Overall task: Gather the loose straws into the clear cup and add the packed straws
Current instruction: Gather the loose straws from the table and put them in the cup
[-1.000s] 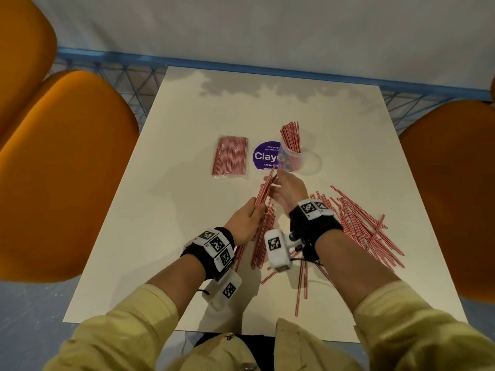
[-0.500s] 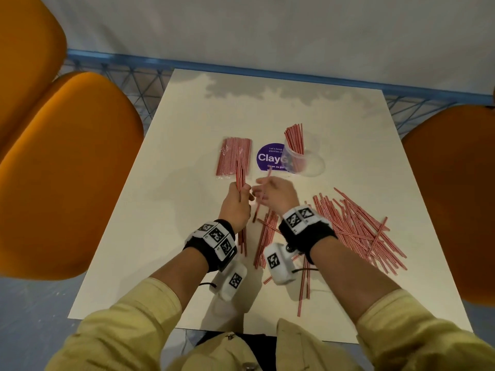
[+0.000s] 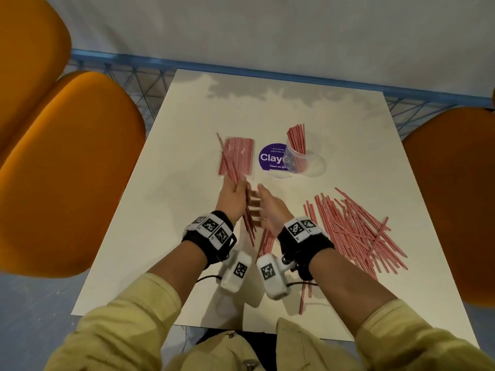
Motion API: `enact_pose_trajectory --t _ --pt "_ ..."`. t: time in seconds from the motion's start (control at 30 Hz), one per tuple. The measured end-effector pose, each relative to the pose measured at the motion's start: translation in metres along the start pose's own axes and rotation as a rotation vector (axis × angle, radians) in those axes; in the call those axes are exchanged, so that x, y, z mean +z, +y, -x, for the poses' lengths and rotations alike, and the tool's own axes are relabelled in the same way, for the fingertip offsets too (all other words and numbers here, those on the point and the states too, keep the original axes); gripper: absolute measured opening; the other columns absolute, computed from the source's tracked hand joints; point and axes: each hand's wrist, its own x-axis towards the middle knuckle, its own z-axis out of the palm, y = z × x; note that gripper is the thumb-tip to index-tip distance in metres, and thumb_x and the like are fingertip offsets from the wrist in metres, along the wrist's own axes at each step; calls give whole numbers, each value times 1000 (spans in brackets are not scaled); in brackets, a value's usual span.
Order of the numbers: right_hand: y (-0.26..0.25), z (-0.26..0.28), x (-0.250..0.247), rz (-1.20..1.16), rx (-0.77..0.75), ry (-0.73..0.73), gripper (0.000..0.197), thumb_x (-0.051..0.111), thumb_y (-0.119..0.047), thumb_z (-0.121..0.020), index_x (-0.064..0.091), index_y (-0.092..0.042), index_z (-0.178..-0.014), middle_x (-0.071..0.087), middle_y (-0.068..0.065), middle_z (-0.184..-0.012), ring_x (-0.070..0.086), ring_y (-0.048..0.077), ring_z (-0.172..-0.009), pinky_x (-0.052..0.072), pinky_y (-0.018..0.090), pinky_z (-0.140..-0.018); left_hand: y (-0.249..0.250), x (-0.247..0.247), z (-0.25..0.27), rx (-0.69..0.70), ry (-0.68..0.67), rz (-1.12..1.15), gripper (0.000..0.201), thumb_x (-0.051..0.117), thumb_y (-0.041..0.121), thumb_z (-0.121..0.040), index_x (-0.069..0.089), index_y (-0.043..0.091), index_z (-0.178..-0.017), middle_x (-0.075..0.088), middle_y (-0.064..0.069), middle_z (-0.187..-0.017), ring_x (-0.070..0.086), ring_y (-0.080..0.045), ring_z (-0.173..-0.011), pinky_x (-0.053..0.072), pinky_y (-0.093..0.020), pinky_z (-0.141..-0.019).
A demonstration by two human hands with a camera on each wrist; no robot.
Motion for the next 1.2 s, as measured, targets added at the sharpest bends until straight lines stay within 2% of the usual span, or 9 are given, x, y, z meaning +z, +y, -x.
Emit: enact_pose_trajectory --t 0.17,0.27,0.37,0.5,0.6,0.73,0.83,1.03,1.2 --pt "20 8 3 -97 145 -150 50 35 -57 -91 56 -13 -99 62 8 -81 58 21 -69 46 31 -67 10 -10 -6 67 114 184 17 35 13 -99 42 25 -89 49 3 -72 47 -10 -59 45 -21 -58" --pt "12 14 13 -178 67 -178 26 43 -30 -91 55 -12 -78 52 9 -66 42 11 -43 28 18 -40 11 -9 -3 34 94 213 16 36 14 -99 45 26 -92 48 4 -71 46 -8 -58 43 -20 -56" --pt "7 9 15 -111 -36 -133 18 42 0 -84 46 -11 -69 41 9 -63 28 6 -32 17 12 -32 16 -10 1 -11 48 226 16 37 18 -99 48 16 -88 53 3 -70 49 -11 -60 41 -23 -56" --pt "3 6 16 238 -270 -34 15 50 -9 -87 53 -20 -97 49 -3 -65 40 5 -44 29 16 -42 22 -13 6 -29 -42 135 22 36 25 -100 54 13 -94 67 6 -82 59 -3 -52 48 -19 -51" --pt "1 5 20 376 -440 24 27 44 -15 -94 47 -28 -118 52 -14 -70 50 -3 -50 37 11 -52 19 -12 6 -47 -58 115 30 37 29 -99 62 14 -96 67 4 -91 56 -12 -64 43 -22 -48" --pt "5 1 22 524 -473 72 38 39 -24 -97 41 -18 -135 66 4 -111 60 10 -86 49 31 -83 15 -11 6 -103 -78 126 36 42 29 -97 62 5 -117 63 0 -107 57 -11 -95 44 -14 -72" --pt "7 -4 24 574 -502 57 42 34 -22 -98 34 -20 -140 63 12 -119 64 22 -98 50 37 -91 17 -14 5 -78 -116 100 30 46 26 -96 61 6 -112 65 -1 -105 59 -10 -92 48 -20 -79" --pt "5 -4 20 585 -529 29 12 38 -20 -98 45 -18 -88 44 -4 -63 40 10 -54 34 26 -58 47 -28 -13 49 59 247 26 51 25 -93 45 18 -118 69 -4 -98 63 -16 -86 50 -27 -78" --pt "6 -1 20 666 -556 -1 23 37 -26 -99 49 -7 -105 44 -7 -63 44 13 -58 34 25 -56 68 -38 -34 165 157 187 37 33 29 -100 25 28 -135 63 3 -93 62 -18 -75 52 -31 -68"
